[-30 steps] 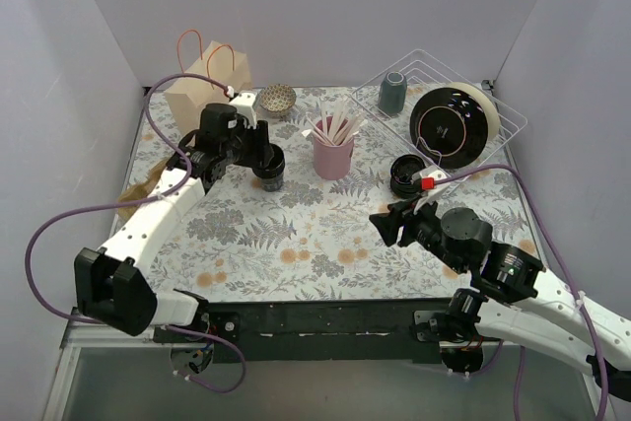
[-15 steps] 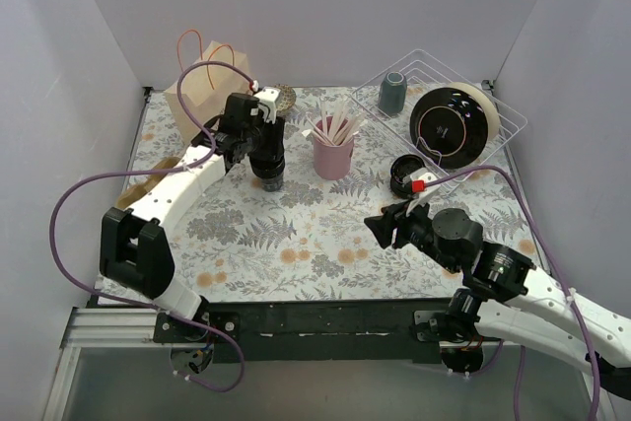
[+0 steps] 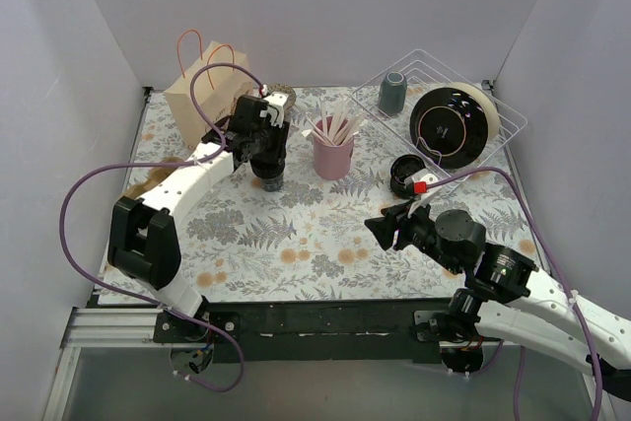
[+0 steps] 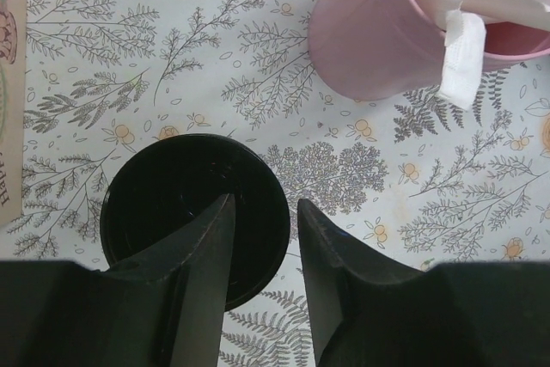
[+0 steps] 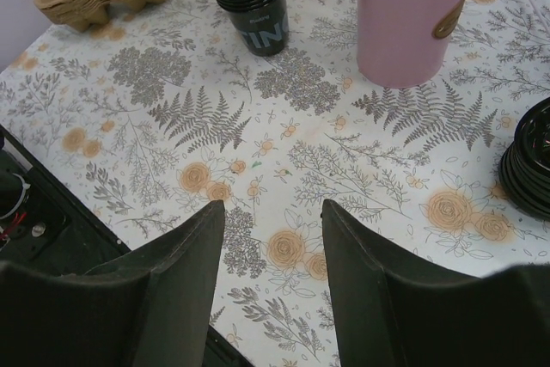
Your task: Pack the takeout coffee
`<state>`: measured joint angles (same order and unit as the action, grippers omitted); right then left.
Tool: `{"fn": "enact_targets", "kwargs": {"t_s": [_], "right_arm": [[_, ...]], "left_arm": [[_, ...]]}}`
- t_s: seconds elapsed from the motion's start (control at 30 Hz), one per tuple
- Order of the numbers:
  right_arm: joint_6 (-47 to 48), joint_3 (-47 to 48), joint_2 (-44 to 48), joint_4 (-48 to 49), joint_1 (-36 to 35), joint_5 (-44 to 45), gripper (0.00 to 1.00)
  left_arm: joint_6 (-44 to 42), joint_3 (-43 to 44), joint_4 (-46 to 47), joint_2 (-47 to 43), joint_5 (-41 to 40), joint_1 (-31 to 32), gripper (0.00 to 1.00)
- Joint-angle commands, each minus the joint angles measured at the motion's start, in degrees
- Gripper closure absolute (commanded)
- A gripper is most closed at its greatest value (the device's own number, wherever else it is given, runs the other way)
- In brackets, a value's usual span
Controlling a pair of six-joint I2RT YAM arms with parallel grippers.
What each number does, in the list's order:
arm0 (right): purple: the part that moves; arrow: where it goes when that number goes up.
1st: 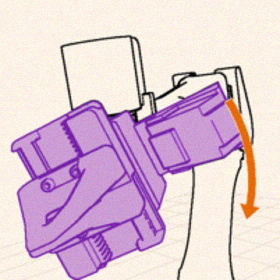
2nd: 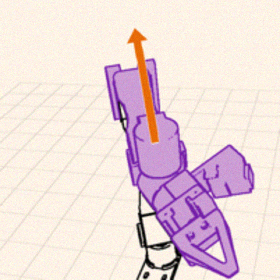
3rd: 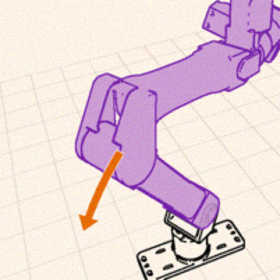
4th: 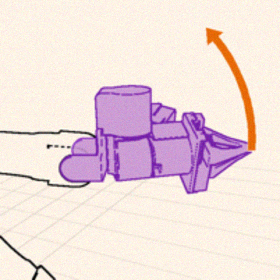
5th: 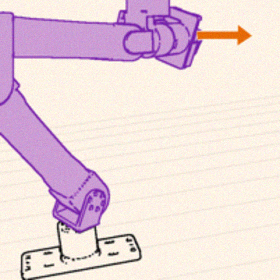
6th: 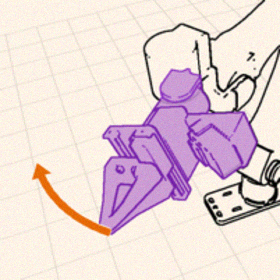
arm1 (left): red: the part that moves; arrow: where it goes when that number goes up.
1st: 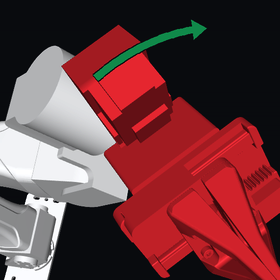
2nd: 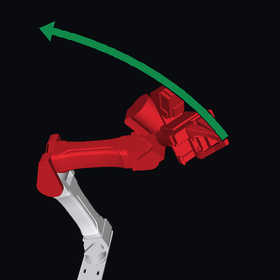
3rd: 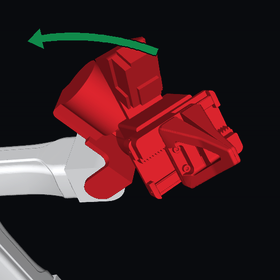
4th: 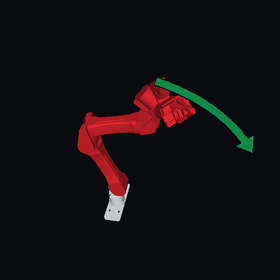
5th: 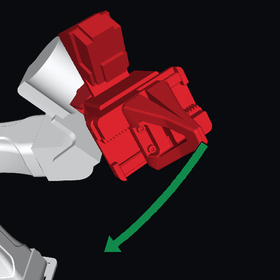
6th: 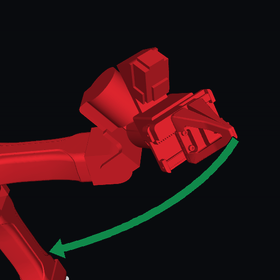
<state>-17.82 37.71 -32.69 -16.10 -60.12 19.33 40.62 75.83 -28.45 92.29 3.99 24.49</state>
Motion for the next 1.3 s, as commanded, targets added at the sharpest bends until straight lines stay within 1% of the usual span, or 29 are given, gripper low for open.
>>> {"fn": "enact_targets", "kwargs": {"t_s": [0.0, 0.43, 0.57, 0.6, 0.67, 0.7, 0.83, 1.27], "right_arm": [[-0.1, 1.2, 0.9, 1.9, -0.1, -0.3, 0.43], [0.2, 1.2, 0.7, 1.8, -0.1, -0.3, 0.43], [0.2, 1.0, 0.6, 2.0, -0.1, -0.5, 0.43], [0.2, 1.0, 0.7, 2.0, -0.1, -0.5, 0.43], [0.2, 0.9, 0.6, 1.9, -0.1, -0.6, 0.43], [0.2, 0.9, 0.6, 1.9, -0.1, -0.6, 0.43], [0.2, 0.9, 0.8, 2.0, -0.1, -0.4, 0.43], [0.0, 0.5, 1.7, 2.0, -0.1, -0.2, 0.43]], "left_arm": [[-1.0, 0.8, 0.4, 0.0, -1.1, 0.3, 0.66], [-1.3, 1.1, 0.5, 2.0, 0.1, 0.3, 0.73], [-1.6, 1.2, 0.4, 1.9, -0.5, 0.3, 0.8], [-1.5, 1.3, 0.4, 1.8, -0.7, 0.3, 0.84], [-1.5, 1.5, 0.5, 1.5, -0.6, 0.3, 0.88], [-1.7, 1.6, 0.4, 1.5, -0.6, 0.3, 0.92], [-1.7, 1.7, 0.2, 1.2, -1.1, 0.4, 1.0], [-1.2, 4.7, -1.6, -0.3, -3.3, 0.4, 1.0]]}}
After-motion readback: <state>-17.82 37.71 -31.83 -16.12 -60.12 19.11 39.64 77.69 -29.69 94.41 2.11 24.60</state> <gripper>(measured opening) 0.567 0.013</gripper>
